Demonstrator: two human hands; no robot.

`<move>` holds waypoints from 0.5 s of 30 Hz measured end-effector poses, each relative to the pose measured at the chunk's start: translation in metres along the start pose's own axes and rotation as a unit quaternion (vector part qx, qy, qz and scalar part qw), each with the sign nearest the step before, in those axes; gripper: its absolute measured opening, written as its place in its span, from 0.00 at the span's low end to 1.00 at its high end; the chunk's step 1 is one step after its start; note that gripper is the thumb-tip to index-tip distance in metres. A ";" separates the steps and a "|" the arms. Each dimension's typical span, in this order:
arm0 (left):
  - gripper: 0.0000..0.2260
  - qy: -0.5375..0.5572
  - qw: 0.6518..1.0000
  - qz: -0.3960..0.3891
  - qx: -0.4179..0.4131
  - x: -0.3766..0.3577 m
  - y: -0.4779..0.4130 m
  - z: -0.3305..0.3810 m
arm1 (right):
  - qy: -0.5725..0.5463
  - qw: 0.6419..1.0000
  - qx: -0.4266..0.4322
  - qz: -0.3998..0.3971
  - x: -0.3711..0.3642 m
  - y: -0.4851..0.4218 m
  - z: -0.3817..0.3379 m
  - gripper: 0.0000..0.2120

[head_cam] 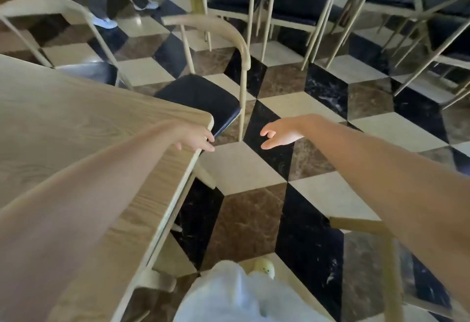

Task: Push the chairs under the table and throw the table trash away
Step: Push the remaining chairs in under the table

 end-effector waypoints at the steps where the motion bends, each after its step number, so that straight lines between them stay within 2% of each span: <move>1: 0.25 0.008 1.000 0.011 0.006 0.009 -0.007 0.007 | 0.002 1.000 0.006 0.002 0.013 -0.004 0.012 0.29; 5: 0.29 0.049 0.996 0.063 0.033 0.048 -0.037 0.022 | 0.004 0.999 0.042 0.004 0.067 -0.031 0.052 0.27; 8: 0.28 0.085 0.990 0.096 0.064 0.084 -0.068 0.022 | 0.026 0.997 0.068 0.013 0.108 -0.064 0.077 0.26; 15: 0.27 0.145 0.984 0.063 0.089 0.173 -0.169 0.020 | 0.106 0.988 0.116 0.006 0.214 -0.155 0.127 0.25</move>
Point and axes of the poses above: each hand's wrist, its own y-axis away from the middle knuckle, its own x-axis out of the back of the hand, z = x × y, the point moved 3 cm from there along -y, towards the middle knuckle, and after that the axes turned 4 degrees about x, right-handed, at the moved point
